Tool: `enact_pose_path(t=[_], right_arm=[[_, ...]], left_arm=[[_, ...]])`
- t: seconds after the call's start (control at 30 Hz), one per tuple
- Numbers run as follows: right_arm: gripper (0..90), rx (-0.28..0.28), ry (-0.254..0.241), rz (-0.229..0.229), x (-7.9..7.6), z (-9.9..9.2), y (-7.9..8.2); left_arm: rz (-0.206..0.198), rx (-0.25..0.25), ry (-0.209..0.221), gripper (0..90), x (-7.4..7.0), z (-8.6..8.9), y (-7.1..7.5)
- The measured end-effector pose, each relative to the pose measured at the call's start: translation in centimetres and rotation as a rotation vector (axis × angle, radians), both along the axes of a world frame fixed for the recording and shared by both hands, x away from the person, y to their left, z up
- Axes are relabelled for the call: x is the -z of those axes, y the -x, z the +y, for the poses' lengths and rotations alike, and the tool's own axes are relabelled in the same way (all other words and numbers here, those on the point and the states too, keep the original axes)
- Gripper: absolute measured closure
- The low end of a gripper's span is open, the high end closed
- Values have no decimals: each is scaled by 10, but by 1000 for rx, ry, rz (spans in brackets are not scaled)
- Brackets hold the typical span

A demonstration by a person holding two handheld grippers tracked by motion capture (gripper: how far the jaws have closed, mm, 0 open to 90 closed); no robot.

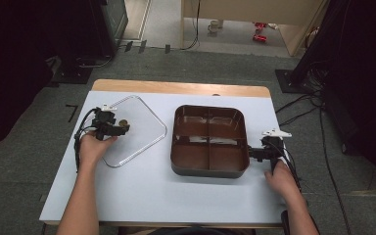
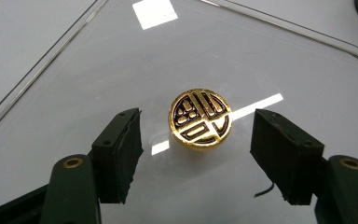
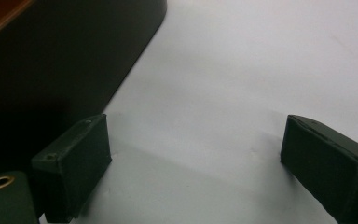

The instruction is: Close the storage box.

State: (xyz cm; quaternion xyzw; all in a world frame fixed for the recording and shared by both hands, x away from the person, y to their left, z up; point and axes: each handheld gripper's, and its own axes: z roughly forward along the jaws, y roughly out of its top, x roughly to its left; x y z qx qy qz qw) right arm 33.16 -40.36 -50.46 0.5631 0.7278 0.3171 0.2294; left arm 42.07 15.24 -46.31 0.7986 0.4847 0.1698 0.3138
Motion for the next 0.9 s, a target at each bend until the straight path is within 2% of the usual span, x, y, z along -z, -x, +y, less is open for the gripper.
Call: enact_pose_path(t=[0.07, 0.2, 0.4, 0.53, 0.67, 0.9], right_arm=[[77, 0, 0, 0, 0, 0, 0], [78, 0, 0, 0, 0, 0, 0], [78, -1, 0, -1, 0, 0, 0], [77, -1, 0, 0, 0, 0, 0], [77, 0, 0, 0, 0, 0, 0], [78, 1, -1, 0, 0, 0, 0]], left_arm=[[0, 3, 3, 357, 2, -2, -1], [-11, 4, -19, 389, 6, -7, -3], [9, -2, -17, 454, 10, -8, -5], [-1, -10, -14, 507, 11, -7, -5], [-14, -13, -30, 553, 11, -8, -4], [-13, -18, -18, 587, 11, -8, -3]])
